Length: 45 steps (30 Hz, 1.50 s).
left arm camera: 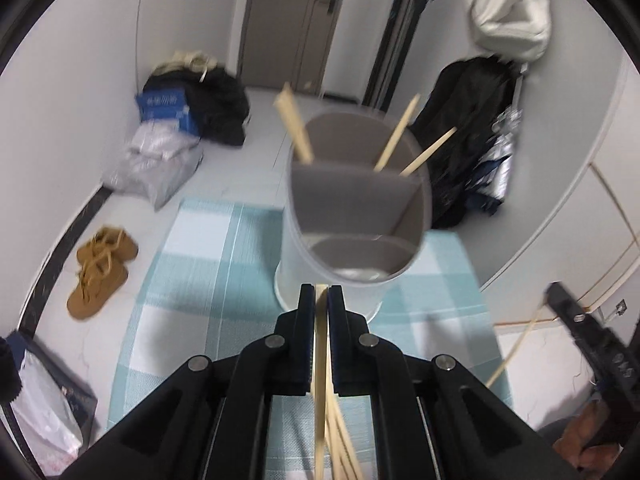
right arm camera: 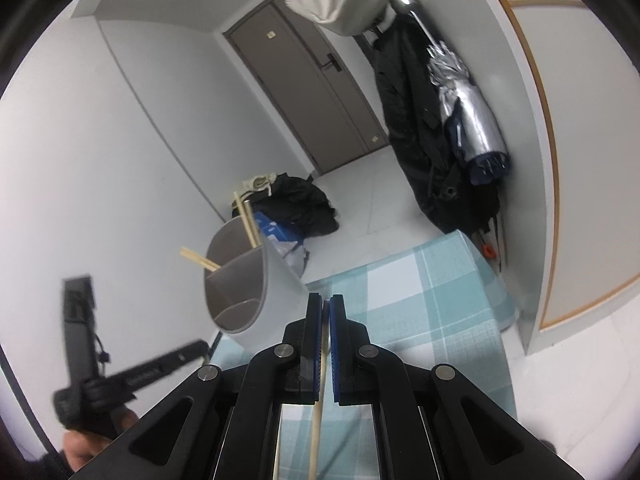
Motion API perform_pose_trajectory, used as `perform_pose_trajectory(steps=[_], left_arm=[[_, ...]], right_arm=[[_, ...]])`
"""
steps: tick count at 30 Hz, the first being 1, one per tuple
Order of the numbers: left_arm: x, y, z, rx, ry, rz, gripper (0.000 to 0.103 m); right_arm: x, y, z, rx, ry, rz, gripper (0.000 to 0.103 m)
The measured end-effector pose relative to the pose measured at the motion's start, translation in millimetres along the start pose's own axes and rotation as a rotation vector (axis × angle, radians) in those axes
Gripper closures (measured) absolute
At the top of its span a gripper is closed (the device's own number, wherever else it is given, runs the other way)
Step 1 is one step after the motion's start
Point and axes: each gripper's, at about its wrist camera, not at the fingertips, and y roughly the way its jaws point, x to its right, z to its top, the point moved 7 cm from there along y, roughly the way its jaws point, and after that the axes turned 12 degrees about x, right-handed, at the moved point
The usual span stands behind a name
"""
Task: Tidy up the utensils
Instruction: 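Carry both chopsticks over the white holder and open both grippers to drop them in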
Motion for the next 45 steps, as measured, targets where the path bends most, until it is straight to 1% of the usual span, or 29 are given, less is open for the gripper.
perform_pose_trajectory(steps=[2,7,12,16,19,23,28,34,40,45], left_arm=[[2.8,-9.0,5.4,0.038,0.008,-0.017,0.101],[4.4,-29.3,9.0,0.096,0.019,-0.059,0.101],[5.2,-44.8,10.4,0.121,0.019,-0.082,0.101],[4.2,-53.0,9.0,0.123,0.025,-0.089,0.101],[4.5,-59.1,9.7,0.123,0.039,-0.094,0.101],[4.2,-62.3,9.3,0.103,0.039,-0.105,0.101],[0.6,-64.9,7.5,0.08,0.03,-0.098,0.101],[3.5,-71.5,4.7,0.081,0.05,-0.091,0.101],[7.2,-75.5,8.9,0.076,0.069,-0.092,0.101],[14.0,-79.2,19.1,0.073,0.083,-0.106,0.101]], right_arm=[[-9.1,-3.2,-0.5,0.002,-0.023,0.009,0.1],[-32.9,-12.9,-2.8,0.012,-0.085,0.028,0.1],[-58.7,-21.5,-10.4,0.014,-0.16,0.052,0.1],[-74.9,-27.8,-16.5,0.017,-0.213,0.062,0.1],[-81.9,-31.0,-18.3,0.019,-0.23,0.063,0.1],[-84.8,-34.2,-17.3,0.022,-0.227,0.059,0.1],[-87.8,-38.9,-14.4,0.028,-0.225,0.056,0.1],[-87.7,-43.1,-16.9,0.028,-0.229,0.047,0.1],[-90.9,-46.8,-10.3,0.039,-0.233,0.053,0.1],[-97.2,-47.0,1.0,0.054,-0.243,0.068,0.1]])
